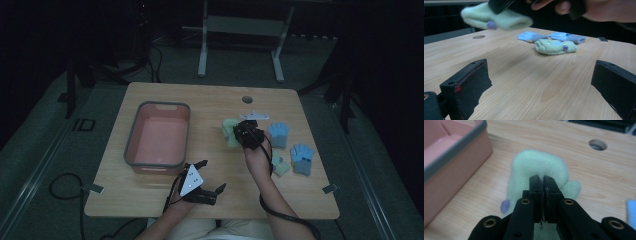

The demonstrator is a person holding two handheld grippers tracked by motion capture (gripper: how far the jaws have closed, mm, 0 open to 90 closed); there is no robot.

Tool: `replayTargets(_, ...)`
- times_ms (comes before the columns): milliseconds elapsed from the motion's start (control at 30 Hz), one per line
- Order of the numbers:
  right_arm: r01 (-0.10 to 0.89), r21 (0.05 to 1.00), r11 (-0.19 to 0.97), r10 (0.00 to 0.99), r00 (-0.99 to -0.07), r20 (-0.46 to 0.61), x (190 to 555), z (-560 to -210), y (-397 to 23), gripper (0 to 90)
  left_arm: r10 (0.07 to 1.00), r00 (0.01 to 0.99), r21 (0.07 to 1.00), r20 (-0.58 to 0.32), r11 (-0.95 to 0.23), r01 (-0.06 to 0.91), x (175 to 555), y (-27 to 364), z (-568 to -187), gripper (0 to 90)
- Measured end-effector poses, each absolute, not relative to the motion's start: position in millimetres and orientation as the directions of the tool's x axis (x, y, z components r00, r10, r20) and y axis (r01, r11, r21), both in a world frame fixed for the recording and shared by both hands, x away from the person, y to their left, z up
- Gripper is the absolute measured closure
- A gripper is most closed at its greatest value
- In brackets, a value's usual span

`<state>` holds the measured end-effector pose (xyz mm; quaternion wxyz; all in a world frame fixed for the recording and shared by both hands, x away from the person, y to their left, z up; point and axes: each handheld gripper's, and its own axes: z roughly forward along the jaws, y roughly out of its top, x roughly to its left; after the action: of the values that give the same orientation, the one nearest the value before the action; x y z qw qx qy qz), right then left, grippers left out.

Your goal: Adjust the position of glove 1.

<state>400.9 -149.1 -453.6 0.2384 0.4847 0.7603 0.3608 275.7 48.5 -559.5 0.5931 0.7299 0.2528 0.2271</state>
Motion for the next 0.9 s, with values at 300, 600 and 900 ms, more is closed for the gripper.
replayTargets(300, 0.544, 0.797, 0.264, 0.933, -0.353, -0.068, 356, -464, -145, 86.8, 0.638, 0.770, 0.981, 0.035, -0.171, 0.097, 276, 48, -559, 1.4)
replayTargets(600, 0.603, 0.768, 0.214, 0.948, -0.317, -0.014, 346, -502, -149, 86.7, 0.638, 0.769, 0.980, 0.028, -0.167, 0.104, 276, 49, -559, 1.4)
replayTargets(900, 0.627, 0.744, 0.230, 0.947, -0.321, -0.022, 346, -523, -142, 86.6, 0.638, 0.769, 0.981, 0.035, -0.169, 0.096, 276, 48, -560, 1.4)
